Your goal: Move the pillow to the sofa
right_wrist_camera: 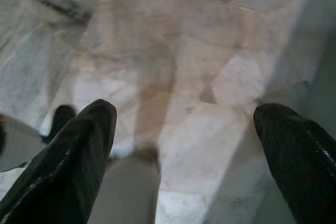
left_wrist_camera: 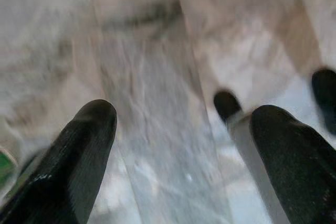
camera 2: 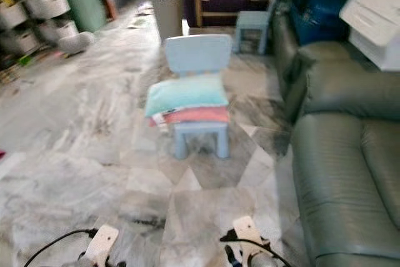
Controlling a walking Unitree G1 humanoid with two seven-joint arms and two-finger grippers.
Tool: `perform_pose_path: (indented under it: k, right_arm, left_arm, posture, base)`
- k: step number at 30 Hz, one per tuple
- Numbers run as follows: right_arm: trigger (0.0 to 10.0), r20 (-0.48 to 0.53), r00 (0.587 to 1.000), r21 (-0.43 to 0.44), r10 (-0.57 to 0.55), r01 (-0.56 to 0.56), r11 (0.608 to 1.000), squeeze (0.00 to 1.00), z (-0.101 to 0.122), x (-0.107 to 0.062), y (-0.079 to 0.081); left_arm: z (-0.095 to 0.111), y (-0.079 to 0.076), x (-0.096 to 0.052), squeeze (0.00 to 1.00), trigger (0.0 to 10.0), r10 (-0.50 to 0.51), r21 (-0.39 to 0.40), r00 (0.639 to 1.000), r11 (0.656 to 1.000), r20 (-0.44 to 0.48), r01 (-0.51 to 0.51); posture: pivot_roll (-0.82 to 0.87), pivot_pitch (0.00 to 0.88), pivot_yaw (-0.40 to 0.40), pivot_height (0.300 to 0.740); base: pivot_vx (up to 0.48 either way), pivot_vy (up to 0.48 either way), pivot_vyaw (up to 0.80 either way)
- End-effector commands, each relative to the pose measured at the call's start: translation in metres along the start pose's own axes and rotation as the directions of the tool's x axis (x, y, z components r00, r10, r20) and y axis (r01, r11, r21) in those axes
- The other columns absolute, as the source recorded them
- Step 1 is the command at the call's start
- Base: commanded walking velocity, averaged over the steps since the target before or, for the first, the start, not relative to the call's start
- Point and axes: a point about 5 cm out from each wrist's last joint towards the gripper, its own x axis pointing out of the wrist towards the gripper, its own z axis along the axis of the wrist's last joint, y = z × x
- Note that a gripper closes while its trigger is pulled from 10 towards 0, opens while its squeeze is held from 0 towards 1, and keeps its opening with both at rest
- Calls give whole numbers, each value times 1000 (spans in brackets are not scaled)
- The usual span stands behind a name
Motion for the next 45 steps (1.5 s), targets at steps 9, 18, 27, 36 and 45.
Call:
perform_pose_path:
  k: [9, 18, 27, 36, 45]
  right_arm:
    - [10000, -24, 1000, -1, -12, 12, 1000, 0, -7, -2, -5]
    - [10000, -26, 1000, -3, -11, 11, 1000, 0, -9, -2, -4]
    - [10000, -17, 1000, -12, -7, 7, 1000, 0, -5, -2, -4]
    - [10000, -15, 1000, -16, -6, 6, 1000, 0, -3, -1, -4]
    - [10000, -20, 1000, -20, -7, 6, 1000, 0, -5, -1, -4]
  left_arm:
    - [1, -3, 1, 0, 10000, 15, 19, 1000, 1000, 2, -15]
    - [0, -2, 1, 0, 10000, 40, 35, 999, 999, -2, -40]
    - [0, -3, 1, 0, 10000, 46, 36, 999, 998, -7, -46]
    - [1, -1, 1, 0, 10000, 52, 42, 999, 998, -6, -52]
    - [0, -3, 1, 0, 10000, 47, 41, 999, 998, -11, -47]
  posture:
    - [-143, 0, 65, 740]
    - [-139, 0, 67, 740]
    - [-141, 0, 68, 740]
    - [-140, 0, 66, 740]
    - [-142, 0, 63, 740]
  base:
    - [150, 0, 0]
    - [0, 0, 0]
    - [0, 209, 0]
    - [0, 480, 0]
    - [0, 480, 0]
